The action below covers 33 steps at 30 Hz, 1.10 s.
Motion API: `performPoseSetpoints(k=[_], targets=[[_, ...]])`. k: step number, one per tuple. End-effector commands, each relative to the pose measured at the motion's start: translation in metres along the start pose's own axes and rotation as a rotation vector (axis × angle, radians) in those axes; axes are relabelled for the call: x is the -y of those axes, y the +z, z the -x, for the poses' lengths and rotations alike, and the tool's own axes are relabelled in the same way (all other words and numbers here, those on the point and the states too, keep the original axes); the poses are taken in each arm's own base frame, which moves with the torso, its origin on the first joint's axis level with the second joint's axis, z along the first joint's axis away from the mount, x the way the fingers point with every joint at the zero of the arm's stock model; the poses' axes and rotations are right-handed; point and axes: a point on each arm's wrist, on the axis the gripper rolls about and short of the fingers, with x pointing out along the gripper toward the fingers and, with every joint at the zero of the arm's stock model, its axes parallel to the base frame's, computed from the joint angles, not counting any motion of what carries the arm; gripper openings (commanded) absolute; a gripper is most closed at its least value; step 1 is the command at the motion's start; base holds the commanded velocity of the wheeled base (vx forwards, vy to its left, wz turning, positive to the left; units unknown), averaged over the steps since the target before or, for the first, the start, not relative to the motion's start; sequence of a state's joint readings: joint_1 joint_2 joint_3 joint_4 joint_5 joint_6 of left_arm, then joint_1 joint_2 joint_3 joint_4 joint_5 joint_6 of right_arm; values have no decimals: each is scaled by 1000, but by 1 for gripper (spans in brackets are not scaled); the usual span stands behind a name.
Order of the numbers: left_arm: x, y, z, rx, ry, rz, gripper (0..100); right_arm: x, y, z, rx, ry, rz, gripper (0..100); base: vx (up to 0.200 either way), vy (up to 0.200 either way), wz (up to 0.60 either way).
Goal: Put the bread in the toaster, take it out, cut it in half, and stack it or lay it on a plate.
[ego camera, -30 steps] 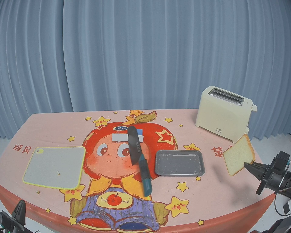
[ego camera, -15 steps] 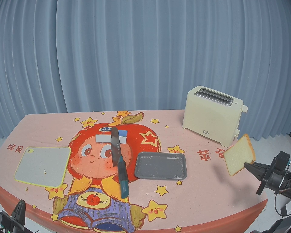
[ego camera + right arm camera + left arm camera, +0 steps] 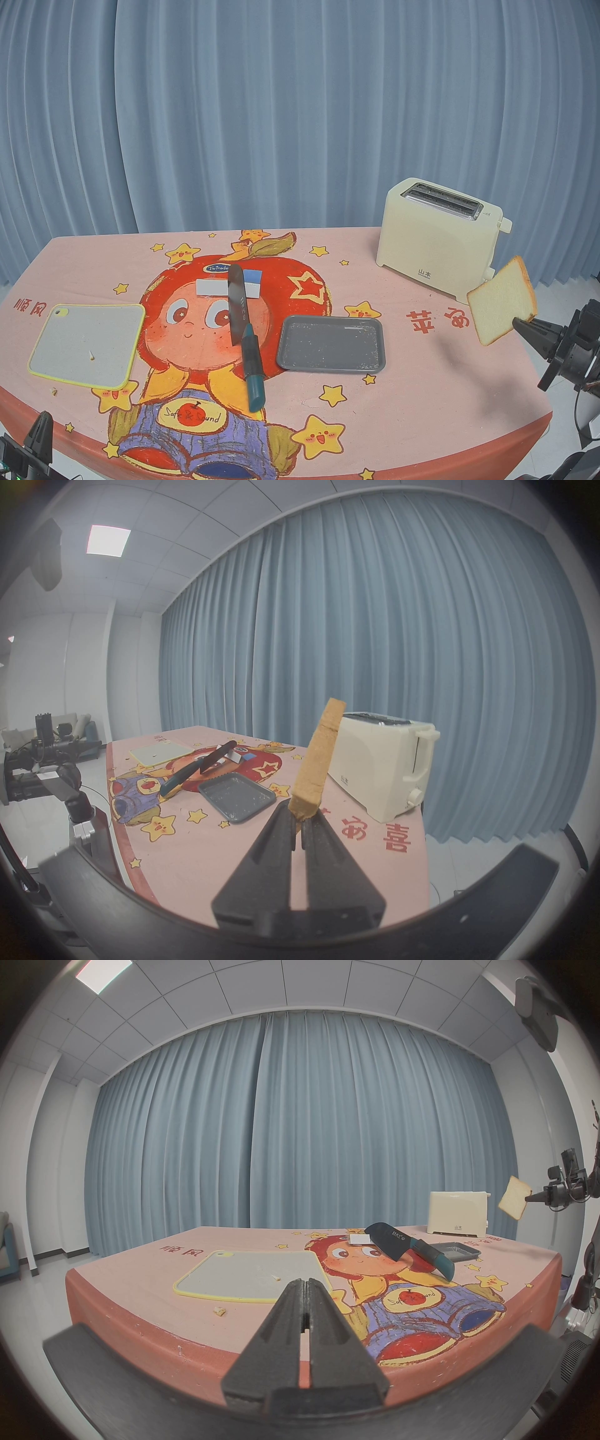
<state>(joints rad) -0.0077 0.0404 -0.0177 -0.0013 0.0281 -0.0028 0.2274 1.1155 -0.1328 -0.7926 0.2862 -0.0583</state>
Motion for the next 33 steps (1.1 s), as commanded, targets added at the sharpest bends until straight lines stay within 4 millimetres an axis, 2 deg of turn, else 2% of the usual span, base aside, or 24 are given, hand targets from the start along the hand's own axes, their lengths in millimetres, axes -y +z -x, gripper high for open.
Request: performPoseSetpoints(k=[1,33], targets=[[0,-5,-1,-18,1,0,0,3,4,1,16,-19,7,0,0,0,0],[0,-4,-1,-11,0,0,0,12,10,-1,30,-57,-4,0,0,0,0]])
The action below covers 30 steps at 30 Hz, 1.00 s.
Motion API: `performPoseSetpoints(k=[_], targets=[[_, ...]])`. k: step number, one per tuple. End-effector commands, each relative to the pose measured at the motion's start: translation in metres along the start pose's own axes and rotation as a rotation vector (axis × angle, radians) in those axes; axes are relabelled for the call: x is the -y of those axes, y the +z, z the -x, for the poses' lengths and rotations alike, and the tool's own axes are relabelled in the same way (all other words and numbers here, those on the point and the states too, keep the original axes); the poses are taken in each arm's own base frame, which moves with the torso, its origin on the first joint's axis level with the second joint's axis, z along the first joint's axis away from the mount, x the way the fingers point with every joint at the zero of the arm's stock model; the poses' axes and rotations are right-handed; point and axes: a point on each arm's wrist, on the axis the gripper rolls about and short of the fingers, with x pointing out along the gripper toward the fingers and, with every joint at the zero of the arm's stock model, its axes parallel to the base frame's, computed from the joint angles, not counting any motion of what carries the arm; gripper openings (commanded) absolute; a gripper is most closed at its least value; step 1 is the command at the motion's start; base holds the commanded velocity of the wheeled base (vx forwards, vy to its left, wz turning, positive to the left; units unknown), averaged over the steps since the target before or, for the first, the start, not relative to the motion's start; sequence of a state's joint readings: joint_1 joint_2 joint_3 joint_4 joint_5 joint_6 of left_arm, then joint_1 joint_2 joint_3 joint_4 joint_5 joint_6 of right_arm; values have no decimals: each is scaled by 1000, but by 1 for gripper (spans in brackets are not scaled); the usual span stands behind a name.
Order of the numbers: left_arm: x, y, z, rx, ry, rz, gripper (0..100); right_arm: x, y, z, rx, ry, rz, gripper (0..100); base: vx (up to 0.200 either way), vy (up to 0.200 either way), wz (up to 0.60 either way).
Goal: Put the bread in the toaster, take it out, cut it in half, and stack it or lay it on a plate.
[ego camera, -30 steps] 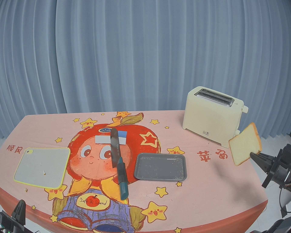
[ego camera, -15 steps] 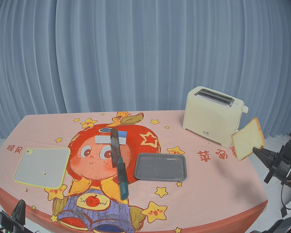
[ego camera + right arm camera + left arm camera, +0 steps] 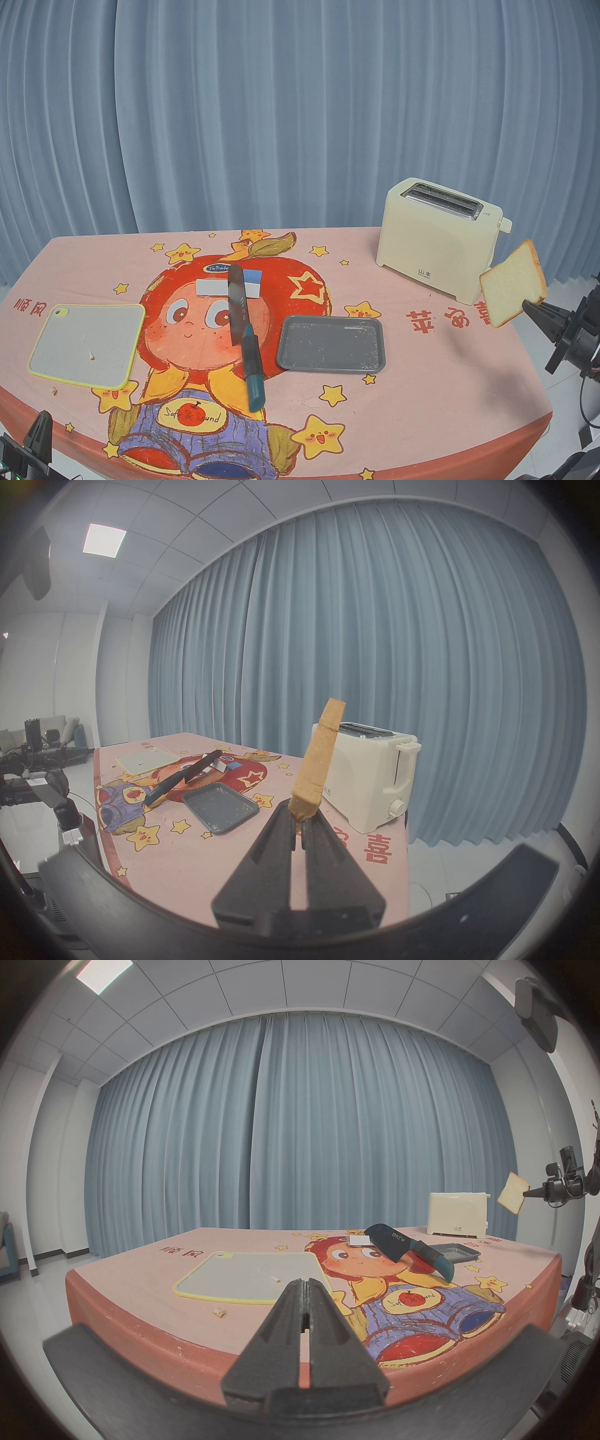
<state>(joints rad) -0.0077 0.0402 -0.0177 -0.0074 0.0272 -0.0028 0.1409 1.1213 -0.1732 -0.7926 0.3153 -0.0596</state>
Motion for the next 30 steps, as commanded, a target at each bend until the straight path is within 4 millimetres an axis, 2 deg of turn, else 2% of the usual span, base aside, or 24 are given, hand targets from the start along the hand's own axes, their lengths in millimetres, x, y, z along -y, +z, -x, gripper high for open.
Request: performPoseSetpoints(k=[1,11,20,26,30], targets=[[0,-5,-1,-17,0,0,0,0,-1,-1,-5,1,0,0,0,0,0],[0,-5,-1,-17,0,0,0,0,0,-1,-2,6,5,0,0,0,0],[0,-5,-1,-17,0,0,0,5,26,-12,63,23,27,0,0,0,0],[0,-5,-1,-17,0,1,0,18,51,-28,117,-11,46,0,0,0,0],[0,-5,-1,-17,2,0,0,25,60,-35,132,-6,59,0,0,0,0]])
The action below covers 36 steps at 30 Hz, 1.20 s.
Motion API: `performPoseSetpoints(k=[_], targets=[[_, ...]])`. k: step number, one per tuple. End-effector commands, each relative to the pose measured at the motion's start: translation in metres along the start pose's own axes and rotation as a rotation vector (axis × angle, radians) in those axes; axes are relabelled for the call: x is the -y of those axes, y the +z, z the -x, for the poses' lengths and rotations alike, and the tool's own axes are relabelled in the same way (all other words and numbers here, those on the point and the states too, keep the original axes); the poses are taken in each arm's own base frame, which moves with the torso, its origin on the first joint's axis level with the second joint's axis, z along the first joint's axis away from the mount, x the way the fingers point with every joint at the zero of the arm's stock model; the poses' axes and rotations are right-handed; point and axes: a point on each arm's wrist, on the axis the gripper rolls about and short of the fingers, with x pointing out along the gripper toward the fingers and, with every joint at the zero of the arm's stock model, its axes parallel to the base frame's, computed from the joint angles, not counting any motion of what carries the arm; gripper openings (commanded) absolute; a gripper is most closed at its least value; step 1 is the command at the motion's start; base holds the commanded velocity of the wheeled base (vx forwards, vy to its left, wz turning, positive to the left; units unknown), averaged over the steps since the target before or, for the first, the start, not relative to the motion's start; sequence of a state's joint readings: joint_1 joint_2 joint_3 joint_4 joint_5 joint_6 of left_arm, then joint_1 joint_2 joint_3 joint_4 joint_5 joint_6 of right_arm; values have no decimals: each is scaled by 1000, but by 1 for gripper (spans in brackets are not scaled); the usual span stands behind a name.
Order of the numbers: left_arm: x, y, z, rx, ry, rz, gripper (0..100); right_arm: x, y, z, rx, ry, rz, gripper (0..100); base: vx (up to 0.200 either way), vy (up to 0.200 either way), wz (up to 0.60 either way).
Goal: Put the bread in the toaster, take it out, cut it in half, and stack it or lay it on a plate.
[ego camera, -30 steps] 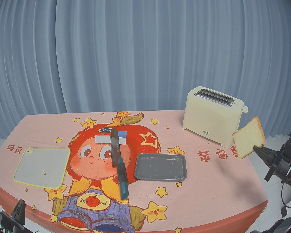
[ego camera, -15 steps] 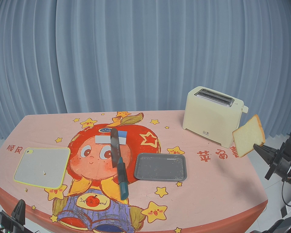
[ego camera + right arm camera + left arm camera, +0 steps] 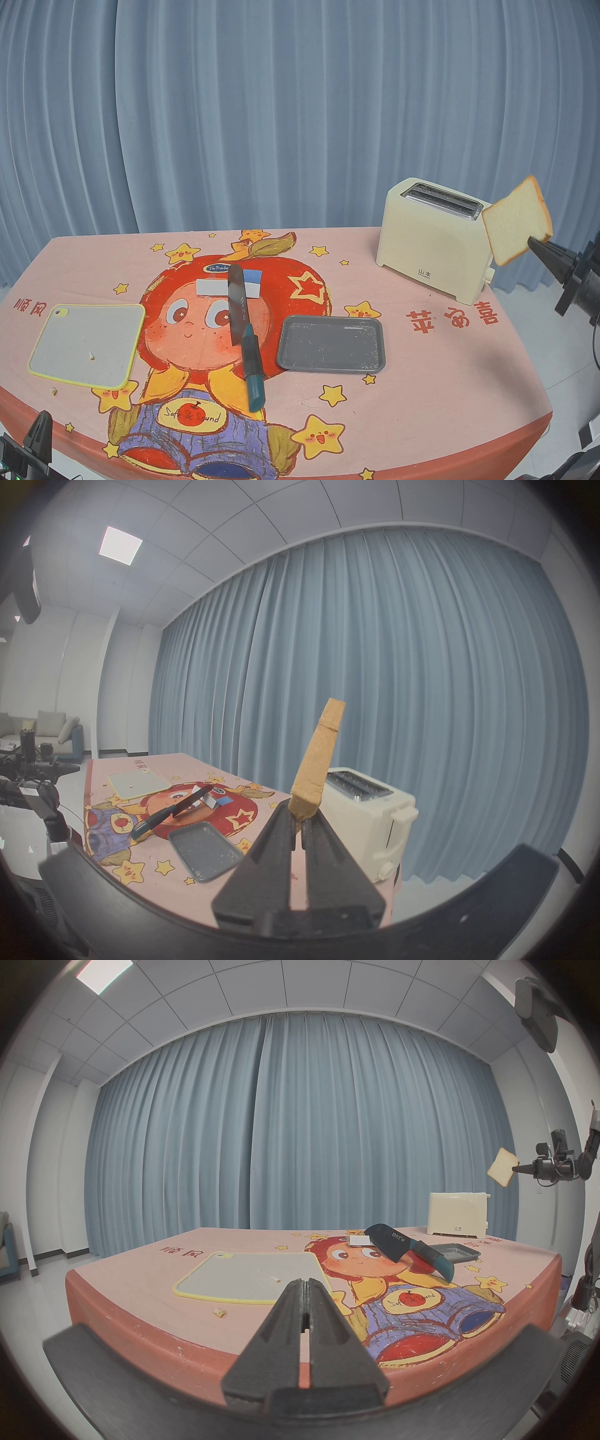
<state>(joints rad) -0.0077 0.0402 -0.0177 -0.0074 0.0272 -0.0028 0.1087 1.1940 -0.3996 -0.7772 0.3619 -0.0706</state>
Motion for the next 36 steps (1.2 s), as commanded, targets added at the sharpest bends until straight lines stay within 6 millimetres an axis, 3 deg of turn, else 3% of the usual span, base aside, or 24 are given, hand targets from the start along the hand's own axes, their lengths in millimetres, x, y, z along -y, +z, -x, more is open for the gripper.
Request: performPoseSetpoints(k=[1,23,36], targets=[[0,-5,-1,-17,2,0,0,10,5,-12,-2,-12,7,0,0,0,0],[0,-5,-1,-17,2,0,0,34,20,-49,30,87,172,0,0,0,0],[0,-5,-1,-17,0,0,0,40,35,-58,-22,177,174,0,0,0,0]])
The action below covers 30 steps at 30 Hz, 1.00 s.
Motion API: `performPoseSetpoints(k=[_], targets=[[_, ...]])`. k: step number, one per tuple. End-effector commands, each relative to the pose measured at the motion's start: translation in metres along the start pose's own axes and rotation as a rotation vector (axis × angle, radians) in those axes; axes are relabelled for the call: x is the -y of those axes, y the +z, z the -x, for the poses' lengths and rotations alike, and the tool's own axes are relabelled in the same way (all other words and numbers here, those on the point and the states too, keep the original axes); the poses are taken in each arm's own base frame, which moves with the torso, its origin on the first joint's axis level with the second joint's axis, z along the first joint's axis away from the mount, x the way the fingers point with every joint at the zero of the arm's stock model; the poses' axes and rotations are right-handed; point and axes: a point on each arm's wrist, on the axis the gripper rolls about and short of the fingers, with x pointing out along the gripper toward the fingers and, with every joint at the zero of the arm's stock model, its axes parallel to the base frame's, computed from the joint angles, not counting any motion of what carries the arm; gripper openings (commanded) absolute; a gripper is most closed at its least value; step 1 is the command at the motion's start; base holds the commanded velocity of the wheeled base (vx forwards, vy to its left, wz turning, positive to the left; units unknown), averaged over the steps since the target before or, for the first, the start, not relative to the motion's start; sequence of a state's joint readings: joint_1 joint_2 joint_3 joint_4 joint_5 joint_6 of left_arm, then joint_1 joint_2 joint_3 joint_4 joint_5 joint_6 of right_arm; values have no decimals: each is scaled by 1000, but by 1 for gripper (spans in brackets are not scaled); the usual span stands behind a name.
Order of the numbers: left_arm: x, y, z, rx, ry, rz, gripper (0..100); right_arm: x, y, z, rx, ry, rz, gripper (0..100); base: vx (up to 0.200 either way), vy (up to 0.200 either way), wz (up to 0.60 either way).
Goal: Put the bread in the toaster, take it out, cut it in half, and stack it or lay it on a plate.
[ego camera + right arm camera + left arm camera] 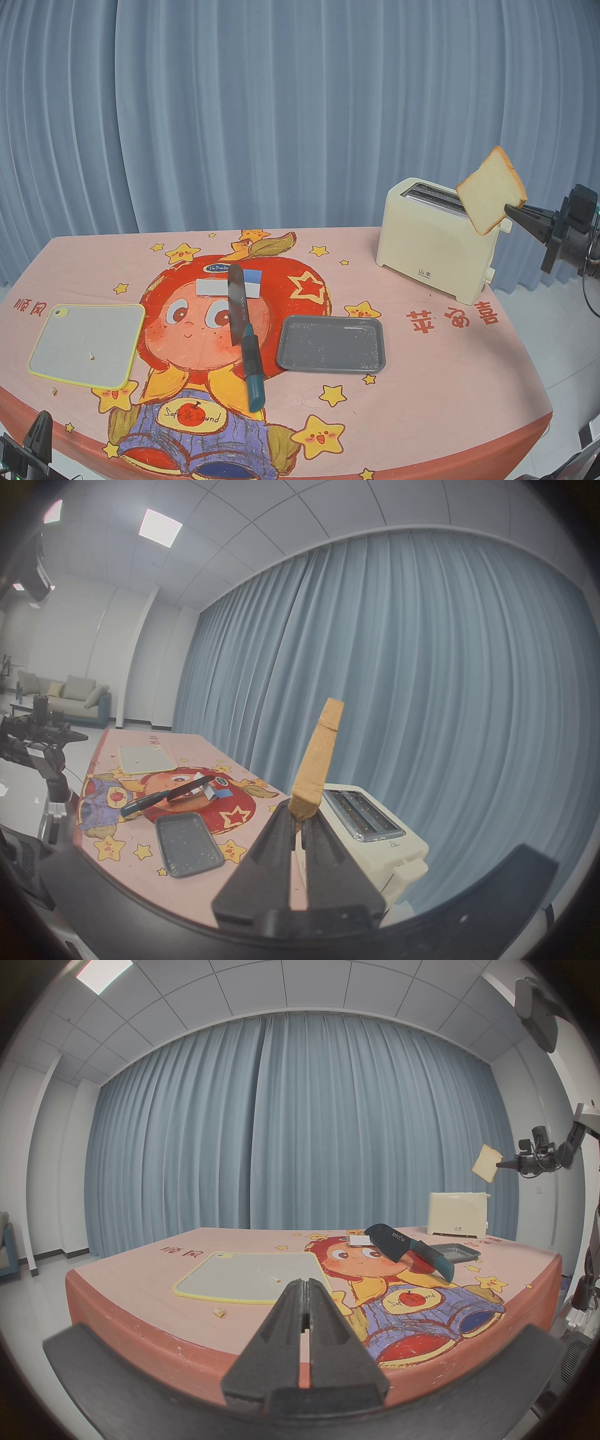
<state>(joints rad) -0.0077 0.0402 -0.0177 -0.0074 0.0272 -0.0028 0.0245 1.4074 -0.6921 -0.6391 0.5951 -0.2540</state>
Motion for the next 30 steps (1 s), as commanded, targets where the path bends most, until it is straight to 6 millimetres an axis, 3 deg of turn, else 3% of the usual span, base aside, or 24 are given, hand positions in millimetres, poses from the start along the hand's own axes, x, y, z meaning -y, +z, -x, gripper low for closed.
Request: performPoseSetpoints(k=[1,14,22,30], targets=[[0,-5,-1,-17,0,0,0,5,13,-4,3,37,23,0,0,0,0],[0,-5,-1,-17,0,0,0,16,32,-15,-7,85,40,0,0,0,0],[0,-5,-1,-17,0,0,0,28,31,-35,-15,112,86,0,0,0,0],[0,-5,-1,-17,0,0,0,33,33,-43,-45,126,90,0,0,0,0]])
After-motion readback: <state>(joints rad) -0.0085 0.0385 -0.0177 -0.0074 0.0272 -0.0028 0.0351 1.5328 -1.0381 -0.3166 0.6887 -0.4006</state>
